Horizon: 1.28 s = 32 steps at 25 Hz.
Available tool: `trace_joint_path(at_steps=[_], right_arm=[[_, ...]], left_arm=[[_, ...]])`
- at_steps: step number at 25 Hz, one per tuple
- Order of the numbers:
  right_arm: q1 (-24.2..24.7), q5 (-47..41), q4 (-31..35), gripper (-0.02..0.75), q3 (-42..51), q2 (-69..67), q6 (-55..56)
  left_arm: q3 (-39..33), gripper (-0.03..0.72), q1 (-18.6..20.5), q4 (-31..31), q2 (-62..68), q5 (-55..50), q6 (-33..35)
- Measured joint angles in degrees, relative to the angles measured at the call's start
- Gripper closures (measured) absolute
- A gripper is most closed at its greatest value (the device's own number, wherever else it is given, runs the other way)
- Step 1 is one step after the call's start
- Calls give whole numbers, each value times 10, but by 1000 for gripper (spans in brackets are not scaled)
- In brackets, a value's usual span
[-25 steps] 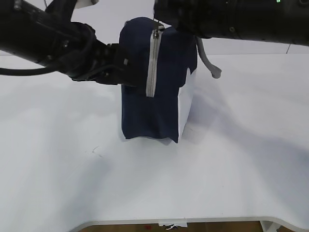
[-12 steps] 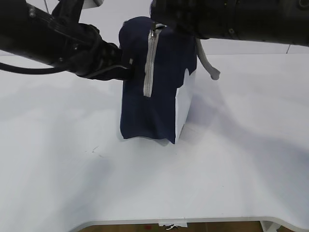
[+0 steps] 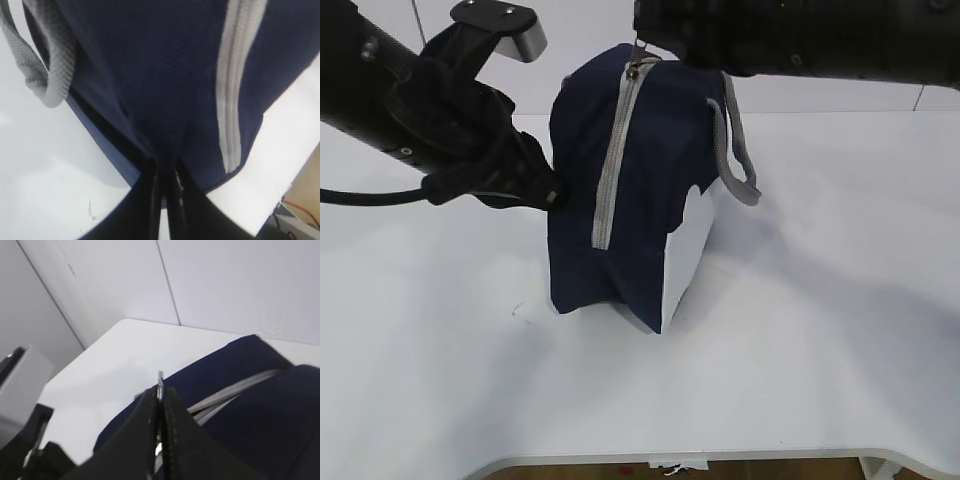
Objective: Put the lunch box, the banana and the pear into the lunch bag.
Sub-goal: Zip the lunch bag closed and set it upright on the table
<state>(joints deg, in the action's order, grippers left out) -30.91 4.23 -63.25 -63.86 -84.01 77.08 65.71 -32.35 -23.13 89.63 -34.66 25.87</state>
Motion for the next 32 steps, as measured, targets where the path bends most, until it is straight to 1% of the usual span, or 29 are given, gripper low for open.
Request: trace_joint_path(at_steps=[6, 11, 17, 22, 32], right_arm=[[-1, -55, -29, 737, -23, -12, 0], [-1, -94, -36, 737, -41, -37, 1], [9, -106, -37, 737, -59, -72, 1], [19, -119, -35, 737, -73, -92, 1], [21, -140, -28, 737, -130, -162, 1]], left_arm=[[0, 694, 0, 22, -20, -42, 0], [0, 695, 0, 31, -36, -73, 0], [0, 697, 0, 42, -57, -125, 0], [0, 697, 0, 52, -66, -148, 1], [-2, 697, 0, 68, -94, -190, 1]])
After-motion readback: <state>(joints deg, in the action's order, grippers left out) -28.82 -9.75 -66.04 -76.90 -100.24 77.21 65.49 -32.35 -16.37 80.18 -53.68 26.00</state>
